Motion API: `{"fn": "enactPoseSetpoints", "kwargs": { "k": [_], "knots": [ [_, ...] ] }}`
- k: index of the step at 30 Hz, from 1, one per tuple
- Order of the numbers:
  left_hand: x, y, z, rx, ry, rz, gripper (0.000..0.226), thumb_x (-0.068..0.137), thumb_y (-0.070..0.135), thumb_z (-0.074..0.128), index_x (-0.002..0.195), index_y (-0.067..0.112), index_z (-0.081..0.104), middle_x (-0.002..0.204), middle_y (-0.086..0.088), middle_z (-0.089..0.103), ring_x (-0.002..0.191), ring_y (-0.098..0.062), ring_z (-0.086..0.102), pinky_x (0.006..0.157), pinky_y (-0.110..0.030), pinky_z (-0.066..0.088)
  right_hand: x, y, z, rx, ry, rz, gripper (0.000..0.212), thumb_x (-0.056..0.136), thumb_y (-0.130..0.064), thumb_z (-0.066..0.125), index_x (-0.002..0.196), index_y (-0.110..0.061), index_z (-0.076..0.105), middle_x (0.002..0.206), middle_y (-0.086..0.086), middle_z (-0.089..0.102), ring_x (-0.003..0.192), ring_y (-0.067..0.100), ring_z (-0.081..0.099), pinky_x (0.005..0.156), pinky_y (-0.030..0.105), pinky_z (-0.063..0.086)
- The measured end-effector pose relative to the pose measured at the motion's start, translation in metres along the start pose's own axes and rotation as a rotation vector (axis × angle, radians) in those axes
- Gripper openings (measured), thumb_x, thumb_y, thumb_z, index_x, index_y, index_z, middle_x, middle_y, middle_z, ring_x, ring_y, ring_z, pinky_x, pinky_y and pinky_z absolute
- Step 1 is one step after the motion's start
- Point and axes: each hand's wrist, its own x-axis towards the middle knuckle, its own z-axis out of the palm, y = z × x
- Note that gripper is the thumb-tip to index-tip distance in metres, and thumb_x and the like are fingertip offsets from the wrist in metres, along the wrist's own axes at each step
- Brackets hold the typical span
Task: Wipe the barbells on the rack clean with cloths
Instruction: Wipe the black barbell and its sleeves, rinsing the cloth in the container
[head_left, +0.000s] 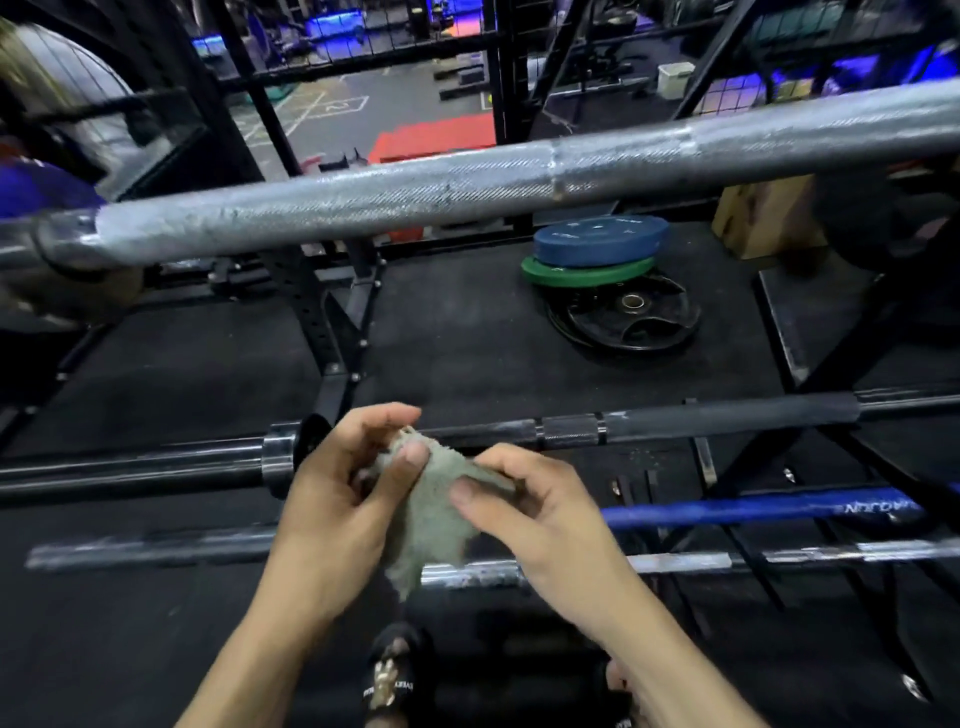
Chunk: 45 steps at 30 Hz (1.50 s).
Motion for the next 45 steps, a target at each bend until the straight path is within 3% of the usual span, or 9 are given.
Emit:
{"fn": "enactPoseSetpoints", "kwargs": {
  "k": [4,8,12,16,19,23,31,38,45],
  "knots": [
    [-0.016,0.011,-0.002,0.196,-0.002,0.040,0.026,0.093,0.048,0.061,0.117,0.039,0.064,0.109,0.009,0.070,0.099,-0.012,0.068,0.079,-0.039,0.057,-0.009,0.001,0.007,0.093,0.102,0.009,0.006,0.095,-0.017,0.068,0.095,-0.012,0.071,0.081,-0.006,0.066,0.078,0.008,0.059,0.073,0.021,0.046],
    [-0.033,0.026,0.007,0.023,-0.220,-0.020,0.023,0.095,0.029,0.061,0.116,0.024,0.070,0.101,0.003,0.077,0.091,-0.007,0.072,0.077,-0.016,0.052,-0.015,0.001,0.009,0.219,0.096,0.072,0.013,0.096,-0.009,0.065,0.102,-0.014,0.075,0.095,0.000,0.075,0.091,0.010,0.068,0.081,0.026,0.052],
    [-0.028,0.027,0.003,-0.016,-0.255,-0.079,0.019,0.094,0.023,0.061,0.109,0.020,0.073,0.097,-0.003,0.078,0.089,-0.013,0.073,0.073,-0.020,0.054,-0.018,-0.007,0.002,0.224,0.046,0.097,0.012,0.096,-0.014,0.066,0.101,-0.018,0.077,0.095,0.002,0.077,0.089,0.014,0.073,0.075,0.033,0.060],
    [0.004,0.029,-0.011,0.307,-0.099,0.052,0.010,0.100,0.024,0.065,0.107,0.027,0.071,0.089,0.004,0.075,0.078,-0.009,0.069,0.066,-0.023,0.052,-0.015,-0.012,-0.024,-0.033,0.372,-0.074,0.014,0.096,-0.018,0.064,0.084,-0.017,0.071,0.074,0.001,0.072,0.064,0.015,0.070,0.058,0.036,0.057],
    [0.036,0.026,-0.006,0.684,0.079,0.212,0.016,0.096,0.025,0.068,0.111,0.024,0.070,0.100,0.009,0.070,0.090,-0.011,0.064,0.078,-0.020,0.044,-0.010,-0.011,-0.036,0.156,0.511,0.206,0.038,0.102,-0.029,0.059,0.072,-0.006,0.063,0.062,0.010,0.062,0.053,0.023,0.060,0.049,0.033,0.050],
    [0.047,0.000,0.030,0.802,-0.021,0.359,0.018,0.093,0.033,0.070,0.102,0.019,0.075,0.096,0.003,0.069,0.091,-0.022,0.061,0.083,-0.025,0.041,-0.005,-0.004,-0.033,0.313,0.406,0.632,0.045,0.101,-0.049,0.053,0.103,-0.005,0.062,0.095,0.014,0.075,0.072,0.028,0.076,0.060,0.043,0.063],
    [0.033,-0.004,0.085,0.657,-0.037,0.480,0.019,0.095,0.024,0.062,0.107,0.021,0.076,0.104,0.012,0.073,0.094,-0.012,0.064,0.087,-0.015,0.042,0.005,0.000,-0.026,0.671,0.599,0.444,0.041,0.107,-0.040,0.045,0.119,-0.002,0.056,0.115,0.021,0.070,0.094,0.031,0.076,0.084,0.044,0.062],
    [0.031,-0.013,0.035,0.732,0.098,0.420,0.013,0.094,0.024,0.069,0.103,0.023,0.078,0.101,0.012,0.075,0.091,-0.014,0.067,0.083,-0.024,0.048,0.009,-0.002,-0.023,0.617,0.622,0.463,0.026,0.106,-0.041,0.043,0.104,-0.017,0.051,0.109,0.008,0.064,0.087,0.026,0.077,0.083,0.042,0.061],
    [0.027,-0.006,0.062,0.769,0.059,0.458,0.016,0.094,0.032,0.065,0.102,0.026,0.078,0.097,0.012,0.074,0.090,-0.016,0.064,0.080,-0.029,0.050,0.009,0.002,-0.024,0.586,0.605,0.432,0.037,0.107,-0.038,0.043,0.108,-0.002,0.055,0.103,0.018,0.072,0.084,0.027,0.077,0.076,0.037,0.062]
  ]
}}
